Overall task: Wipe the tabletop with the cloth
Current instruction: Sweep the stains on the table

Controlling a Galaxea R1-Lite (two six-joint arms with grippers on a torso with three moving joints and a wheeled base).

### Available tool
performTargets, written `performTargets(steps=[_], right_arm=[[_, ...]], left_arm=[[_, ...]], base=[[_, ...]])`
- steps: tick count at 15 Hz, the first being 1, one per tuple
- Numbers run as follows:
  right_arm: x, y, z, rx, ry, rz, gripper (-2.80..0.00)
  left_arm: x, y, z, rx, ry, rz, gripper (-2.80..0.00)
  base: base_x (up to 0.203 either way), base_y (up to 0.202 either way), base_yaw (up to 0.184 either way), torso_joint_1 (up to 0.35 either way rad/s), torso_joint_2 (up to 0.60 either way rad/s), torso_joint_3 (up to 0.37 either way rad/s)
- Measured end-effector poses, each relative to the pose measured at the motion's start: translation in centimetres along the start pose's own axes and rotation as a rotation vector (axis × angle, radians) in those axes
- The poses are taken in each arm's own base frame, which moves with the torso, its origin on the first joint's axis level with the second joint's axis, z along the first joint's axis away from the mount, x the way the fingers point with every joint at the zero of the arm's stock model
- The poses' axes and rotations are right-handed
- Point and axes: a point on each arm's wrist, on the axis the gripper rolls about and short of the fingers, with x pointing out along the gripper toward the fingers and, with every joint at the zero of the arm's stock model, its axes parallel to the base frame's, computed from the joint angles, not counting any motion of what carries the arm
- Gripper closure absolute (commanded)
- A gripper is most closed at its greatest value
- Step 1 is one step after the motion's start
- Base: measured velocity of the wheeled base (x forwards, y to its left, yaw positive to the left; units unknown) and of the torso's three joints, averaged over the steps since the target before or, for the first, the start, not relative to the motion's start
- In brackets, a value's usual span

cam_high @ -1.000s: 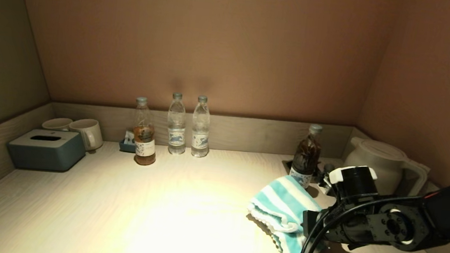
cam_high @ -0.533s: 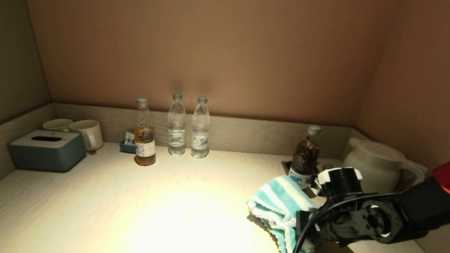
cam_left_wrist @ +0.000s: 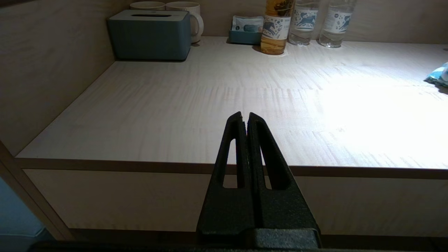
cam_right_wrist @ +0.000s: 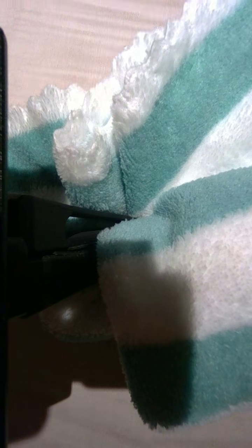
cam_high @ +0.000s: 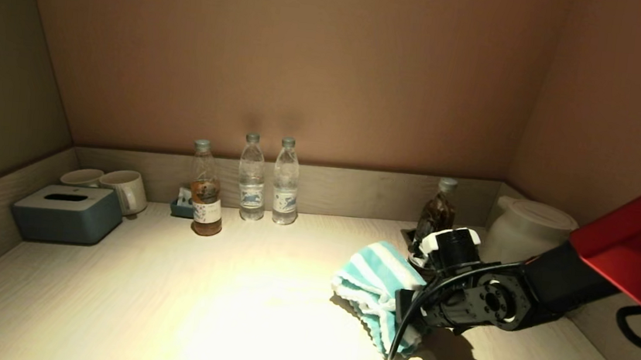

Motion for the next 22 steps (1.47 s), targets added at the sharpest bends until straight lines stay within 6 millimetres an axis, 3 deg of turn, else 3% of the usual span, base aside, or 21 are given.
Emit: performTargets(steps=[4, 7, 14, 22], right_arm=[[0.4, 2.5, 0.5, -0.058, -0.016, 0.043, 0.0], [0.6, 5.6, 1.9, -0.126, -0.048, 0.097, 0.0], [2.8, 11.3, 3.3, -0.248, -0.048, 0.146, 0.0], [3.4, 16.6, 2.0, -0.381, -0.025, 0.198, 0.0]], left_arm=[[0.0, 0.0, 0.0, -0.001, 0.0, -0.001, 0.0], [0.0, 0.0, 0.0, 0.0, 0.0, 0.0, 0.0], [0.0, 0.0, 0.0, 0.0, 0.0, 0.0, 0.0], [0.0, 0.0, 0.0, 0.0, 0.0, -0.001, 0.0]], base=[[0.0, 0.0, 0.0, 0.0, 0.0, 0.0], [0.0, 0.0, 0.0, 0.0, 0.0, 0.0], [0.0, 0.0, 0.0, 0.0, 0.0, 0.0], [0.0, 0.0, 0.0, 0.0, 0.0, 0.0]])
